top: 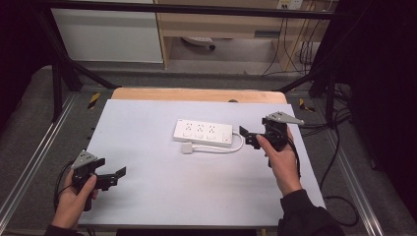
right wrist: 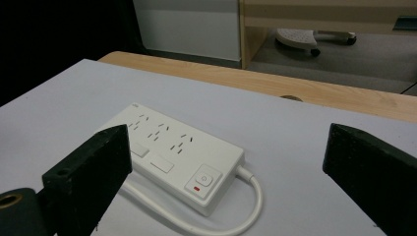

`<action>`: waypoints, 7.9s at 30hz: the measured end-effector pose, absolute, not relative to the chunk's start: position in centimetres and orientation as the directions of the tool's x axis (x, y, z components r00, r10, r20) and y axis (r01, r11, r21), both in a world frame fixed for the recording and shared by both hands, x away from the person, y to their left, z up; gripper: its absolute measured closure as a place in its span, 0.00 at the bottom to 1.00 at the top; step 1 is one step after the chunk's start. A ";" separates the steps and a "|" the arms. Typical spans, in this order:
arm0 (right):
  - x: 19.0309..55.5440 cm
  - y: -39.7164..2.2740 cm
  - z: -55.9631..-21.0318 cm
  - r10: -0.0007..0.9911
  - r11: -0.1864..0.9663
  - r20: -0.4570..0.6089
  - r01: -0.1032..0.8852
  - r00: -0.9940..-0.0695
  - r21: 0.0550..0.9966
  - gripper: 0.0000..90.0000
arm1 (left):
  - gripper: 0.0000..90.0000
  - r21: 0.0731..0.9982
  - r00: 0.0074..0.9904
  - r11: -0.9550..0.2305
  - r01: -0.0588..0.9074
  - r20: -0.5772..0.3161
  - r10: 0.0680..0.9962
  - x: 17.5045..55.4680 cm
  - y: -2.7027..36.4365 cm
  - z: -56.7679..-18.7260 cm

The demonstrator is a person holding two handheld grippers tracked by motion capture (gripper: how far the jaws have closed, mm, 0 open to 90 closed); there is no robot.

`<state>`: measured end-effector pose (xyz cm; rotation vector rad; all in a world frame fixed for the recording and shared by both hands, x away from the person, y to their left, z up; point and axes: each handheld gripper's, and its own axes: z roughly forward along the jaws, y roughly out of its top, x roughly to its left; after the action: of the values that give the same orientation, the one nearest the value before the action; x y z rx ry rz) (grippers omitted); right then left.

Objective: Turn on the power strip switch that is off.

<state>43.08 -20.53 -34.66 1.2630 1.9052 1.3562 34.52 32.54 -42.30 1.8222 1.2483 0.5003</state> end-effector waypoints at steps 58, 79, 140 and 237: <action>47.6 -15.0 -37.4 0.862 0.078 0.178 0.470 -0.475 0.879 0.08 | 0.08 0.815 0.437 -0.161 0.557 -0.123 0.891 34.6 32.3 -42.3; 48.1 -13.7 -38.3 0.852 0.089 0.190 0.493 -0.487 0.865 0.09 | 0.08 0.815 0.440 -0.165 0.555 -0.120 0.890 34.6 32.2 -42.4; 48.5 -9.3 -42.1 0.799 0.156 0.197 0.512 -0.569 0.845 0.80 | 0.08 0.810 0.456 -0.188 0.555 -0.108 0.883 34.5 32.0 -42.4; 49.3 -7.2 -45.5 0.798 0.129 0.194 0.477 -0.570 0.869 1.00 | 0.08 0.809 0.460 -0.192 0.555 -0.106 0.882 34.6 31.9 -42.4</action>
<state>49.30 -7.23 -45.54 1.2400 2.0947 1.4172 34.55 31.94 -42.44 1.8759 1.2085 0.4938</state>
